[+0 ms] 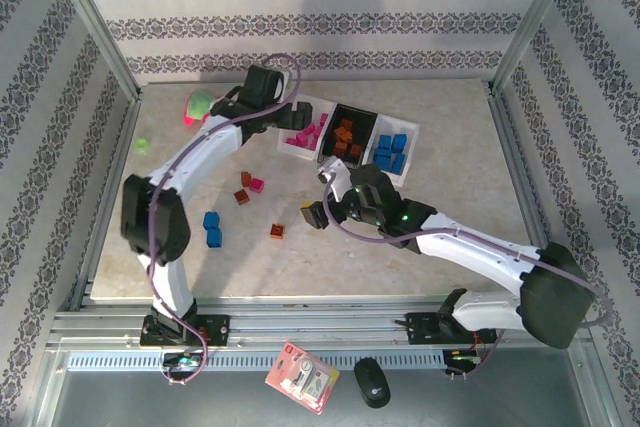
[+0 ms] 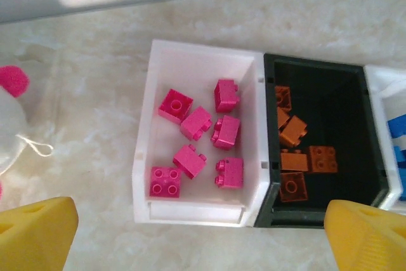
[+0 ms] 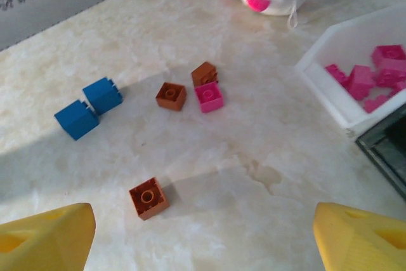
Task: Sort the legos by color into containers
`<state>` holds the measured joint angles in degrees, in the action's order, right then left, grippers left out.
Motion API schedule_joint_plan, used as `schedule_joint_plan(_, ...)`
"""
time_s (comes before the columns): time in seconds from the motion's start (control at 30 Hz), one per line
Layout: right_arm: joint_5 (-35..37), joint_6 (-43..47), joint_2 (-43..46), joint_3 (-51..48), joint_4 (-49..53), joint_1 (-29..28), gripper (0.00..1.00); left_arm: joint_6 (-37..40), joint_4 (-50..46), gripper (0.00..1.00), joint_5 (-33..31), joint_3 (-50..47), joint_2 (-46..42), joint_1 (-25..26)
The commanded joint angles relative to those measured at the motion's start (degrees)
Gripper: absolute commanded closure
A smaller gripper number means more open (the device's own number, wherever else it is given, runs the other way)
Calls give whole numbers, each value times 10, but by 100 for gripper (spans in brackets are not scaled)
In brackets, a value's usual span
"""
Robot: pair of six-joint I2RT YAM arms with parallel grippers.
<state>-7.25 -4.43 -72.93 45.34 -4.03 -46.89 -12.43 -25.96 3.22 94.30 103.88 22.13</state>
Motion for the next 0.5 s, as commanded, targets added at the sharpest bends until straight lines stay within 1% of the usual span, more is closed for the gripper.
schedule_joint_plan(0.0, -28, 29, -23, 28, 11, -16, 11, -30, 40, 1, -20, -84, -60, 4)
schedule_joint_plan(0.1, -30, 50, -45, 44, 29, -29, 11, -36, 33, 1, -35, -155, -126, 4)
schedule_joint_plan(0.27, -77, 97, -92, 62, 35, -42, 9, -54, 11, 1, -72, -262, -239, 4)
schedule_joint_plan(0.37, -110, 130, -132, 86, 55, -52, 9, -62, 8, 1, -68, -329, -300, 3)
schedule_joint_plan(0.47, -122, 155, -168, 99, 49, -60, 9, -64, -11, 1, -65, -389, -359, 1)
